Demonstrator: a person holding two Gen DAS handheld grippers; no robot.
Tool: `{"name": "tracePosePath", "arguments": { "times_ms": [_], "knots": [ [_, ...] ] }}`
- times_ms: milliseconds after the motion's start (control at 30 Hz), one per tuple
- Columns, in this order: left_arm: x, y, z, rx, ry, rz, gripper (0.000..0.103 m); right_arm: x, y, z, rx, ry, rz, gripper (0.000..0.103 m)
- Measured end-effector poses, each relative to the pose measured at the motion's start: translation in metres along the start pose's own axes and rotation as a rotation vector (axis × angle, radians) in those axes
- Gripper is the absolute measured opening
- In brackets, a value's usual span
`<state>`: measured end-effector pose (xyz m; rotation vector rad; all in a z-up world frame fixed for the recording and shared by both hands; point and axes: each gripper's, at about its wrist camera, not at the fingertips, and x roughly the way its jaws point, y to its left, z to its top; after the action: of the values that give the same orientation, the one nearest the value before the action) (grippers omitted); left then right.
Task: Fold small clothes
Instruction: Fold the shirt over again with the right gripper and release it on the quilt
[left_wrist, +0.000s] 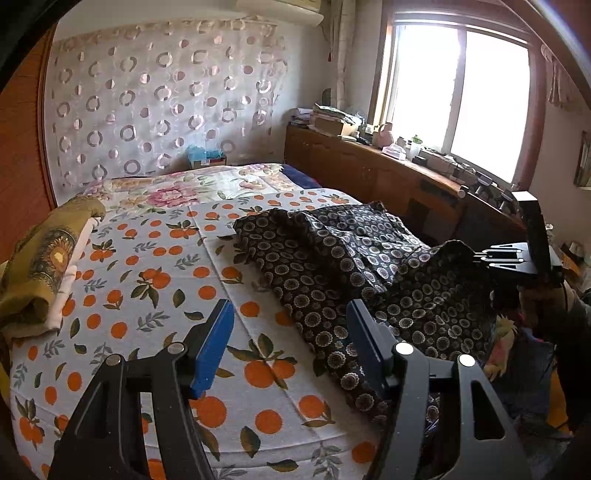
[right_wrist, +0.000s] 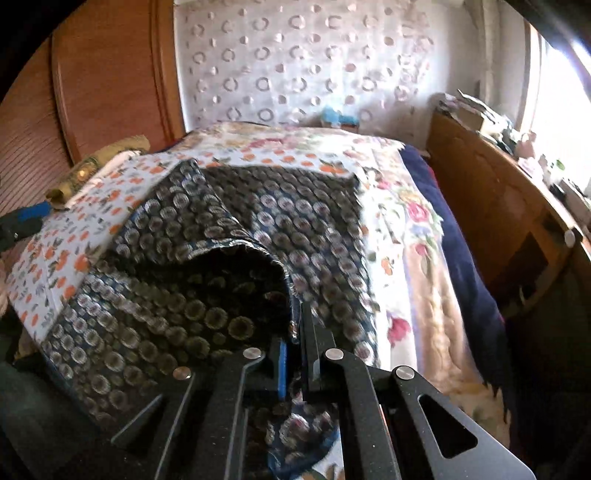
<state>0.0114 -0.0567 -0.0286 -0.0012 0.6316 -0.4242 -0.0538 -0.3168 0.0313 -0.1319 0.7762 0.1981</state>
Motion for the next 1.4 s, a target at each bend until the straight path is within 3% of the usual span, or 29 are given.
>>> {"name": "tracePosePath", "arguments": {
  "times_ms": [100,167,233,300,533,933,1167,1200,1233,1267,1300,1333,1400],
  "knots": [
    [0.001,-0.003,0.000,-0.001,0.000,-0.001,0.064,0.002,0.002,0.004,-0.006,-0.004,-0.022,0.019],
    [0.001,-0.003,-0.001,0.000,0.001,-0.001,0.064,-0.006,0.006,0.009,-0.010,-0.027,-0.017,0.046],
    [0.002,-0.004,-0.001,-0.001,0.001,0.000,0.064,-0.016,0.010,0.014,-0.015,-0.059,-0.024,0.061],
    [0.002,-0.003,-0.001,-0.001,0.002,-0.001,0.064,-0.023,0.015,0.017,-0.026,-0.082,-0.035,0.066],
    [0.001,-0.003,-0.001,-0.002,0.002,0.000,0.064,-0.008,0.048,0.027,-0.115,-0.074,0.039,0.066],
    [0.006,-0.001,-0.011,-0.013,0.017,-0.006,0.064,0.063,0.129,0.042,-0.326,0.066,0.209,0.066],
    [0.006,-0.003,-0.013,-0.014,0.026,-0.010,0.064,0.097,0.139,0.049,-0.386,0.119,0.197,0.066],
    [0.005,-0.002,-0.012,-0.015,0.027,-0.011,0.064,0.100,0.135,0.050,-0.372,0.117,0.204,0.064],
    [0.005,-0.002,-0.012,-0.015,0.027,-0.010,0.064,0.102,0.134,0.052,-0.363,0.114,0.205,0.047],
    [0.005,-0.002,-0.013,-0.016,0.028,-0.011,0.064,0.103,0.130,0.054,-0.357,0.107,0.196,0.024],
    [0.005,-0.002,-0.013,-0.017,0.029,-0.012,0.064,0.103,0.126,0.057,-0.358,0.094,0.184,0.014],
    [0.006,-0.002,-0.013,-0.018,0.030,-0.012,0.064,0.097,0.128,0.058,-0.367,0.064,0.172,0.009],
    [0.008,-0.003,-0.013,-0.018,0.038,-0.016,0.064,0.088,0.120,0.064,-0.354,0.015,0.179,0.009]
  ]
}}
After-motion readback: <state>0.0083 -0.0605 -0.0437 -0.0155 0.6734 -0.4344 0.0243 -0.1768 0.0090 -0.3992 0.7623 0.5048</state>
